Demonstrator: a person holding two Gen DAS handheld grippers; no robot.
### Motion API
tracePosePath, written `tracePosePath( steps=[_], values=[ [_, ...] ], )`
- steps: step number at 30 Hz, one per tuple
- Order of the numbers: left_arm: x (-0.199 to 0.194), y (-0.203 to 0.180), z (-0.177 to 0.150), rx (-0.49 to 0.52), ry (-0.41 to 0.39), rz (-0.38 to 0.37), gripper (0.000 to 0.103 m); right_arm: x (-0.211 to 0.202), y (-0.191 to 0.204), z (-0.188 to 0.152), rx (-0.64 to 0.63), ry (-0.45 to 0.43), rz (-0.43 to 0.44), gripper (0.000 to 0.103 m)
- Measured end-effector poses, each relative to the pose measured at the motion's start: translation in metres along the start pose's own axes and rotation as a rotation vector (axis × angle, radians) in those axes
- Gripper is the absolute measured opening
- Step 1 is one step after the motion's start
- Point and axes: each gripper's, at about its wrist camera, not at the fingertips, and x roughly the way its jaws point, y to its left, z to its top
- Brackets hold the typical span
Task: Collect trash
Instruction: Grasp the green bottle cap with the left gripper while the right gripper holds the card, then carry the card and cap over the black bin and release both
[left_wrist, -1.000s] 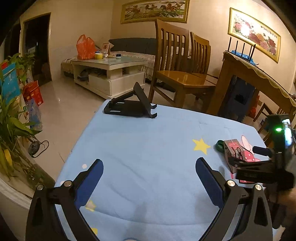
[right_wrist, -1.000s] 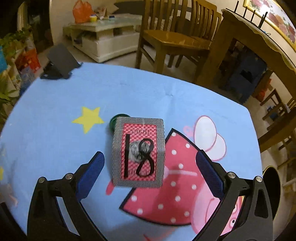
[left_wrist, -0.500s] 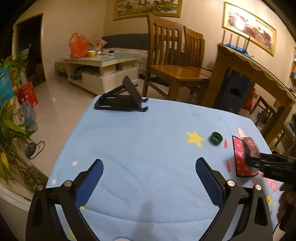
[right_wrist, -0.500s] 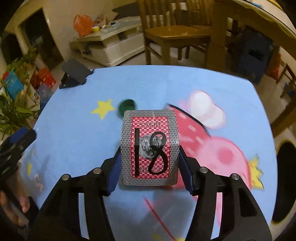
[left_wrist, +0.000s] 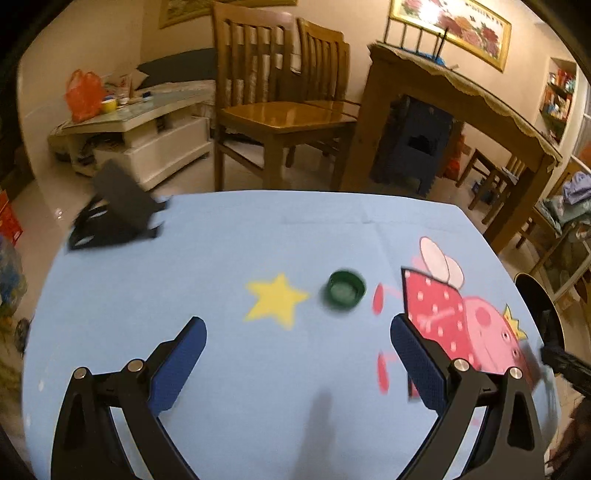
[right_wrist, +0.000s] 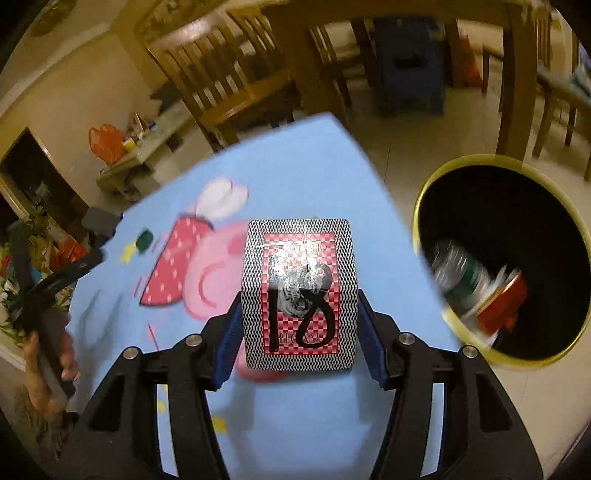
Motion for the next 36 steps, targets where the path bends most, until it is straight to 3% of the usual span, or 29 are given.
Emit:
tracePosePath(
  steps=[4, 9, 11, 12, 13, 21, 23, 32, 36],
  values=[
    [0.04, -0.02, 0.017, 0.057, 0.049, 0.019, 0.094, -0.01, -0.004, 0.007, 0.024, -0.034, 0.033, 0.056],
    [0.065, -0.026, 0.016, 0.076, 0.088, 0.042, 0.088, -0.015, -0.009, 0.013, 0.029, -0.041, 0.061, 0.056],
    [0.065, -0.033, 0.014, 0.128, 0.072, 0.043, 0.07, -0.016, -0.008, 0.016, 0.033, -0.054, 0.072, 0.056],
    [0.063, -0.034, 0.015, 0.136, 0.068, 0.019, 0.047, -0.012, -0.001, 0.014, 0.036, -0.058, 0.074, 0.056],
    [0.062, -0.034, 0.016, 0.149, 0.065, 0.022, 0.031, -0.012, 0.0, 0.014, 0.04, -0.062, 0.076, 0.056],
    [0.038, -0.017, -0.005, 0.096, 0.069, -0.016, 0.03, -0.018, 0.003, 0.016, 0.049, -0.087, 0.089, 0.056],
    [0.024, -0.017, -0.017, 0.103, 0.052, 0.008, 0.03, -0.019, 0.005, 0.016, 0.039, -0.089, 0.08, 0.056],
    [-0.042, -0.059, -0.044, 0.154, -0.059, 0.089, 0.03, -0.015, 0.038, 0.005, -0.123, -0.091, -0.018, 0.056],
    [-0.063, -0.082, -0.054, 0.166, -0.089, 0.075, 0.03, -0.013, 0.058, -0.006, -0.207, -0.076, 0.009, 0.056]
  ],
)
